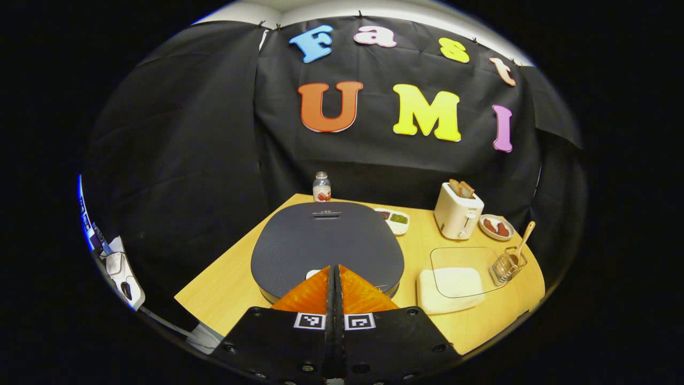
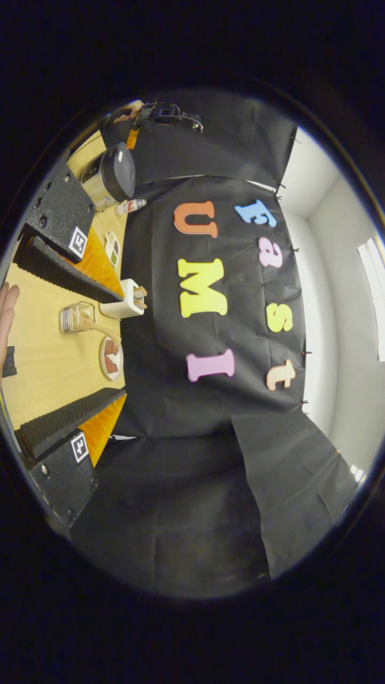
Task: Close the left gripper, press the button to open the rice cooker; take a wooden spoon from the chopstick holder with the right hand, scoop a spoonful of rice and pour it into the rice cooker, then put the wooden spoon back into the chopstick holder.
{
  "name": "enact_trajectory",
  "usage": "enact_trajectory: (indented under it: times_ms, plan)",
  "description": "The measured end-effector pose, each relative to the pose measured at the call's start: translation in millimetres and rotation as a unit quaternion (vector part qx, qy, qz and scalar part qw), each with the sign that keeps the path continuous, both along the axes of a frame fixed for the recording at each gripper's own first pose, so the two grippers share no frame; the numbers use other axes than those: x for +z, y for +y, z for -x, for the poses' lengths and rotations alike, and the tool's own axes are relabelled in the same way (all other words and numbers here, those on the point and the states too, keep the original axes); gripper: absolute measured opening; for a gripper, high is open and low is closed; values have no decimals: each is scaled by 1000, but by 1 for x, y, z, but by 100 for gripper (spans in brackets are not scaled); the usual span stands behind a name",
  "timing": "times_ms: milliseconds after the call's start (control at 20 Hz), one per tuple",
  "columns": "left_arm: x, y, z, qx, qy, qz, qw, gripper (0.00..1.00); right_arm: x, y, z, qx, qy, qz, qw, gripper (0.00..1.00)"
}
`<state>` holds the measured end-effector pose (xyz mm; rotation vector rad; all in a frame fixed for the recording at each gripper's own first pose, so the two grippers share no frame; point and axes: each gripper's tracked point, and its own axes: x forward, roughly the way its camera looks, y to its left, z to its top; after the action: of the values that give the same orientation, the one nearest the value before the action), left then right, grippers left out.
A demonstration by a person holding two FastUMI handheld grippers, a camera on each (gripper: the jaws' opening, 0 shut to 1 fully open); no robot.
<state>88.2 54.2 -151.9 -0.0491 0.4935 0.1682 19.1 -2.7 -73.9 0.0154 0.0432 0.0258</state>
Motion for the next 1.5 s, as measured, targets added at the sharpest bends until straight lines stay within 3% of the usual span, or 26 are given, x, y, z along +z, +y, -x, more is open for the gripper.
enact_trajectory:
  times_ms: [300, 500, 650, 1000, 1100, 1250, 1350, 1400, 1450, 1500]
  plan:
    - [-20, 5, -12, 12, 32, -14, 999, 0, -16, -15, -6, -14, 17, -20, 1000, 100]
    - [-28, 5, -7, 20, 59, 28, 998, 0, -18, -11, 5, -4, 20, -21, 1000, 100]
    - [-27, 5, -8, 18, 56, 61, 996, 0, -8, -7, 11, -1, 2, -13, 1000, 100]
    - [-25, 9, -9, 55, 31, 62, 996, 0, -17, 18, 12, 24, 10, -12, 1000, 100]
    - [-21, 1, -12, 24, 15, 64, 998, 3, -15, 20, 7, 27, -5, -2, 1000, 100]
    - [-3, -16, -1, -5, -12, 108, 994, 28, -26, 17, -10, 14, -15, 39, 999, 100]
    - [26, -18, 7, -7, -62, 110, 992, 73, -36, 21, -18, 18, -3, 37, 999, 100]
    - [46, -15, 14, -2, -91, 94, 991, 79, -42, 24, -23, 21, 8, 25, 999, 99]
    - [55, -16, 25, -1, -94, 86, 992, 77, -51, 24, -27, 24, 19, 15, 999, 100]
    - [59, -17, 36, 4, -100, 73, 992, 89, -56, 24, -32, 23, 28, 8, 999, 100]
